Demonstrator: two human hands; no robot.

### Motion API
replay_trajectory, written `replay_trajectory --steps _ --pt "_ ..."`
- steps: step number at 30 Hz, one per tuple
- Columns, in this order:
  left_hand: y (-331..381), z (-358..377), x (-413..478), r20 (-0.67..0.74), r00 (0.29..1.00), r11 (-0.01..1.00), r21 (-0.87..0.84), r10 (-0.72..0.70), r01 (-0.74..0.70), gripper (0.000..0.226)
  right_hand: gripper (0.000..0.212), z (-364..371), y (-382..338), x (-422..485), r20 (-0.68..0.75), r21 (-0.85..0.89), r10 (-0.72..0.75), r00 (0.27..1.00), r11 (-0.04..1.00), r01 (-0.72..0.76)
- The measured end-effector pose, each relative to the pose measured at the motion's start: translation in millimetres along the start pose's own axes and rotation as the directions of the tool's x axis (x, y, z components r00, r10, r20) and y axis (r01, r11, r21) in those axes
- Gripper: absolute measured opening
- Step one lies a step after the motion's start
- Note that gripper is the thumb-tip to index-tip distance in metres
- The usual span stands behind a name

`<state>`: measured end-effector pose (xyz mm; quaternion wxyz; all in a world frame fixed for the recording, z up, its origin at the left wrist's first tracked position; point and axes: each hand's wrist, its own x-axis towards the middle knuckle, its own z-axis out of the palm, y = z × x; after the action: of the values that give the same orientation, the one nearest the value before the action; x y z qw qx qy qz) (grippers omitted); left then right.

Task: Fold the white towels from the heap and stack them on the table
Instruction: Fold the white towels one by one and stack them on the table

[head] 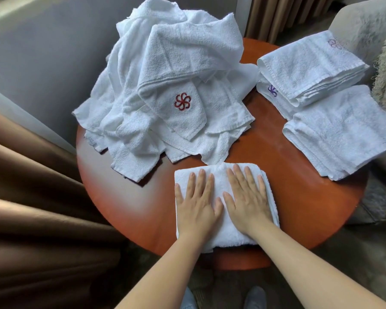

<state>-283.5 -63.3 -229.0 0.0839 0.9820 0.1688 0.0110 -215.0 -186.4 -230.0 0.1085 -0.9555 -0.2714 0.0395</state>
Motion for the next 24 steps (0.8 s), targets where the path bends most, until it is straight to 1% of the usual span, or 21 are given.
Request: replay_trajectory --steps 1,2,4,6,7,8,9,10,11,12,13,14,15,16,17,18,19,20,21,22,24 --pt "0.3 0.5 3.3 0.005 1.000 1.000 -0.004 -0.005 0.005 0.062 0.069 0.2 0.8 3.8 0.042 0.014 0.004 0.999 1.000 -0.005" --pt "0.5 1.1 5.2 0.007 1.000 1.000 -0.010 -0.009 0.009 0.062 0.068 0.6 1.0 6.2 0.043 0.012 0.005 0.999 1.000 -0.005" --pt "0.3 1.1 5.0 0.028 1.000 0.999 -0.040 -0.012 0.013 0.063 0.066 0.0 -0.4 6.3 -0.004 0.019 0.006 1.000 1.000 -0.006" --pt "-2.0 -0.4 2.5 0.043 0.999 0.995 -0.096 0.005 -0.001 0.068 0.067 -1.9 -0.6 4.4 0.016 0.035 -0.001 1.000 0.999 0.001" --pt "-3.6 -3.4 1.3 0.051 0.999 0.988 -0.152 -0.002 0.010 0.070 0.070 -2.6 0.6 3.2 0.033 0.052 0.001 0.999 0.999 -0.002" --pt "-5.7 -7.7 -0.4 0.054 0.998 0.976 -0.209 -0.043 0.053 0.071 0.074 -5.4 2.0 1.1 0.037 0.083 0.016 0.999 0.996 -0.019" --pt "-8.7 -11.7 -2.4 0.050 0.991 0.957 -0.260 -0.121 0.129 0.069 0.075 -10.4 3.8 -1.2 0.019 0.125 0.052 0.998 0.991 -0.054" --pt "-12.6 -14.9 -4.7 0.057 0.972 0.922 -0.307 -0.228 0.235 0.069 0.073 -15.8 6.3 -4.2 -0.004 0.161 0.111 0.994 0.981 -0.109" --pt "-16.4 -17.9 -7.5 0.077 0.935 0.869 -0.350 -0.345 0.349 0.074 0.070 -20.5 9.1 -8.1 -0.020 0.194 0.191 0.981 0.964 -0.183" --pt "-20.3 -20.8 -9.7 0.096 0.894 0.811 -0.388 -0.437 0.438 0.080 0.074 -26.4 11.2 -11.5 -0.023 0.242 0.293 0.956 0.929 -0.279" --pt "-24.5 -21.2 -11.4 0.113 0.859 0.756 -0.427 -0.500 0.496 0.085 0.080 -32.8 13.0 -13.9 0.006 0.323 0.413 0.911 0.861 -0.392" --pt "-26.8 -22.6 -12.1 0.133 0.837 0.714 -0.462 -0.531 0.527 0.087 0.086 -39.9 15.8 -14.7 0.070 0.414 0.525 0.848 0.758 -0.504" --pt "-29.2 -21.6 -11.9 0.166 0.822 0.677 -0.491 -0.545 0.548 0.086 0.089 -44.5 18.3 -14.1 0.153 0.477 0.601 0.784 0.650 -0.591" --pt "-29.7 -22.8 -10.6 0.207 0.814 0.635 -0.533 -0.543 0.559 0.085 0.088 -48.5 20.5 -13.5 0.222 0.493 0.636 0.739 0.581 -0.648" --pt "-29.2 -24.2 -8.8 0.257 0.808 0.576 -0.590 -0.529 0.565 0.085 0.087 -50.3 23.6 -13.1 0.277 0.484 0.642 0.715 0.550 -0.681" --pt "-27.2 -28.2 -6.8 0.312 0.797 0.502 -0.644 -0.517 0.578 0.090 0.084 -51.3 25.9 -12.7 0.321 0.484 0.637 0.701 0.526 -0.700" --pt "-25.7 -29.8 -4.1 0.355 0.780 0.435 -0.676 -0.515 0.595 0.096 0.081 -51.4 27.6 -11.8 0.364 0.505 0.634 0.682 0.481 -0.716" --pt "-24.0 -30.6 -1.8 0.387 0.764 0.391 -0.687 -0.516 0.612 0.101 0.075 -51.5 28.8 -11.4 0.408 0.543 0.626 0.664 0.418 -0.728" --pt "-22.9 -31.1 0.9 0.417 0.749 0.369 -0.681 -0.515 0.633 0.102 0.067 -51.0 30.3 -11.3 0.443 0.577 0.617 0.651 0.360 -0.733" --pt "-21.4 -33.2 2.6 0.451 0.730 0.349 -0.667 -0.513 0.658 0.095 0.058 -50.5 31.9 -10.9 0.474 0.601 0.601 0.644 0.314 -0.735" --pt "-21.2 -35.1 5.2 0.513 0.702 0.277 -0.673 -0.494 0.686 0.070 0.047 -49.5 34.9 -10.1 0.550 0.629 0.553 0.626 0.218 -0.746"
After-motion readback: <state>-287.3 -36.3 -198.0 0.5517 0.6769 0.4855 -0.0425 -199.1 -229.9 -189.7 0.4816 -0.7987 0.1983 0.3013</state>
